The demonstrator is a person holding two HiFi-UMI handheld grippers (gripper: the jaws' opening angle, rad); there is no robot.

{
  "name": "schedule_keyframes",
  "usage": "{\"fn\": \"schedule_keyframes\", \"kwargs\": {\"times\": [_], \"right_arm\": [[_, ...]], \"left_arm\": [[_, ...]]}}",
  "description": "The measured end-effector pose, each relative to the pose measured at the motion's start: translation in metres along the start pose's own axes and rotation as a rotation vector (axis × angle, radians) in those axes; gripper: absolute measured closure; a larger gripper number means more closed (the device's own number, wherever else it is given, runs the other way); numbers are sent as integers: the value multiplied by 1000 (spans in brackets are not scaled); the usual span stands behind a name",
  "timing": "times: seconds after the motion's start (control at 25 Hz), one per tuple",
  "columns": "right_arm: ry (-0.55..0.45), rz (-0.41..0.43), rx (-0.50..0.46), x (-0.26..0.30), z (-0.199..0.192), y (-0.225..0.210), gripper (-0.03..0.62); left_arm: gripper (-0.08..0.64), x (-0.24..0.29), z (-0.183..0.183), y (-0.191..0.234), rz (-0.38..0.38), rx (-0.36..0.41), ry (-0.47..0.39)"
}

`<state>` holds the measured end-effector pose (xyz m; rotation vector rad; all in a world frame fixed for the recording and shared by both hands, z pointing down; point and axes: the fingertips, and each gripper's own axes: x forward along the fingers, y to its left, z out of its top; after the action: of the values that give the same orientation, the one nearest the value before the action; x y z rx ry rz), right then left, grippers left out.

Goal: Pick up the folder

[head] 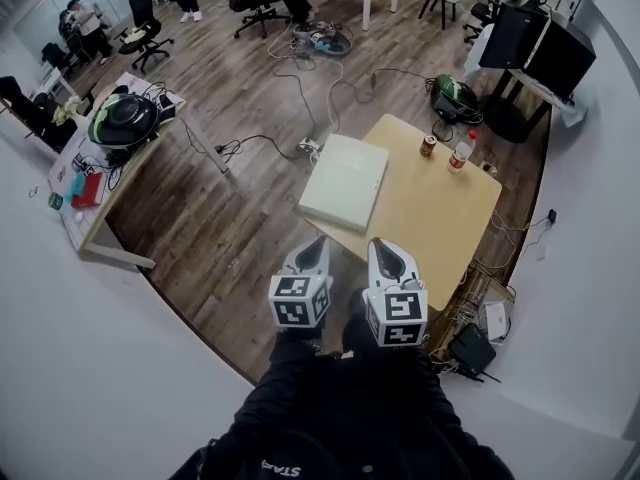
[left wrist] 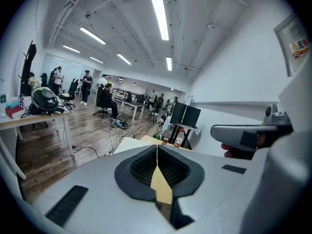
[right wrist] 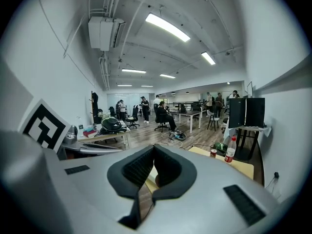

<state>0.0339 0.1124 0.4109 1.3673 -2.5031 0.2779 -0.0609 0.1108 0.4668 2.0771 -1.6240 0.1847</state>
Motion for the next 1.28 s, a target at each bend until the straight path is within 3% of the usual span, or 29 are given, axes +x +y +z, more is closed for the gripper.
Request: {"fn": "schedule_keyframes", "kwargs": {"times": [0.16, 0.4, 0.68, 1.28], "right_arm": [[13, -17, 26, 39, 12, -49, 569], [41, -26, 71, 88, 14, -105, 569], [93, -19, 115, 139, 11, -160, 569], [180, 37, 147, 196, -12, -170, 569]], "left_arm": [[526, 56, 25, -3, -3, 11, 12], [526, 126, 37, -7, -7, 53, 65], [526, 195, 49, -5, 18, 44, 113], [526, 225, 36, 29, 83, 30, 189]]}}
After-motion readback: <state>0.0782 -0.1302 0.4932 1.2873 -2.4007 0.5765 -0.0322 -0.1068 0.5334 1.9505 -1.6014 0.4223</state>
